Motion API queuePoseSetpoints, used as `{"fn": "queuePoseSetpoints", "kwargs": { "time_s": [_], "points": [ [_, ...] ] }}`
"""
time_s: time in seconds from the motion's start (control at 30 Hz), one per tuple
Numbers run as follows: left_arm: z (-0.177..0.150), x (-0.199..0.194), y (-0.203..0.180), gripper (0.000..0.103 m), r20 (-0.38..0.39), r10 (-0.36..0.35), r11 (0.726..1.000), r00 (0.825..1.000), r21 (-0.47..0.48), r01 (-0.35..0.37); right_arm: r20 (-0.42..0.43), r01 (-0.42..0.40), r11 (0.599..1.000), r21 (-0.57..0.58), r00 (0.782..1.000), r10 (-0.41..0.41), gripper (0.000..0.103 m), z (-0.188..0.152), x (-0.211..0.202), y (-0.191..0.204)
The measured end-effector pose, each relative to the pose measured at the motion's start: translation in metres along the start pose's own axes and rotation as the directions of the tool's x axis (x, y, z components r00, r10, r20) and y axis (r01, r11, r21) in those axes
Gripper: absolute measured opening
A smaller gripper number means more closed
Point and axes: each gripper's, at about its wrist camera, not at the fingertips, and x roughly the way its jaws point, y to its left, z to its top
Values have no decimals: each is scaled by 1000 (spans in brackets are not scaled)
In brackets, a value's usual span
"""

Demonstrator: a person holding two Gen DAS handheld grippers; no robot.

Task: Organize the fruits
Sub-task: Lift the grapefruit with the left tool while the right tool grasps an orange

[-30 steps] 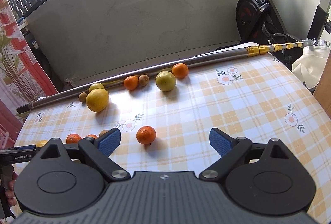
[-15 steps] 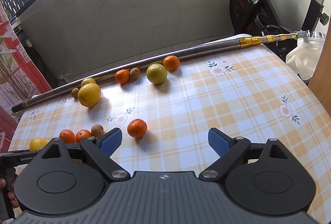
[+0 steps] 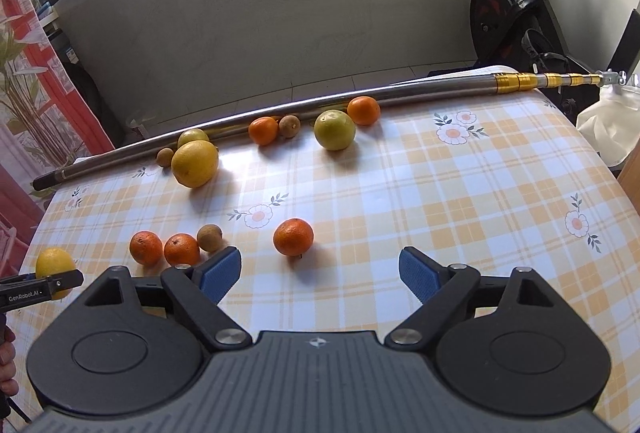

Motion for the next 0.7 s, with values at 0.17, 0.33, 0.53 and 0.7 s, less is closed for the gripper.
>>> {"fn": "queuePoseSetpoints", "kwargs": {
  "time_s": [0.17, 0.33, 0.53, 0.7],
  "points": [
    [3, -20, 4, 58, 49, 16, 1000, 999, -12, -15, -18, -74, 989, -127, 997, 72, 81, 9, 17, 28],
    [9, -33, 15, 58, 80, 37, 998, 996, -48, -33, -58, -182, 953, -243, 983, 173, 68, 17, 48, 62],
    [9, -42, 34, 58, 91, 74, 993, 993, -99, -65, -117, -263, 899, -350, 965, 237, 57, 20, 83, 107],
    [6, -47, 43, 58, 96, 85, 991, 992, -115, -74, -181, -300, 845, -442, 953, 243, 56, 16, 101, 143]
  ]
}}
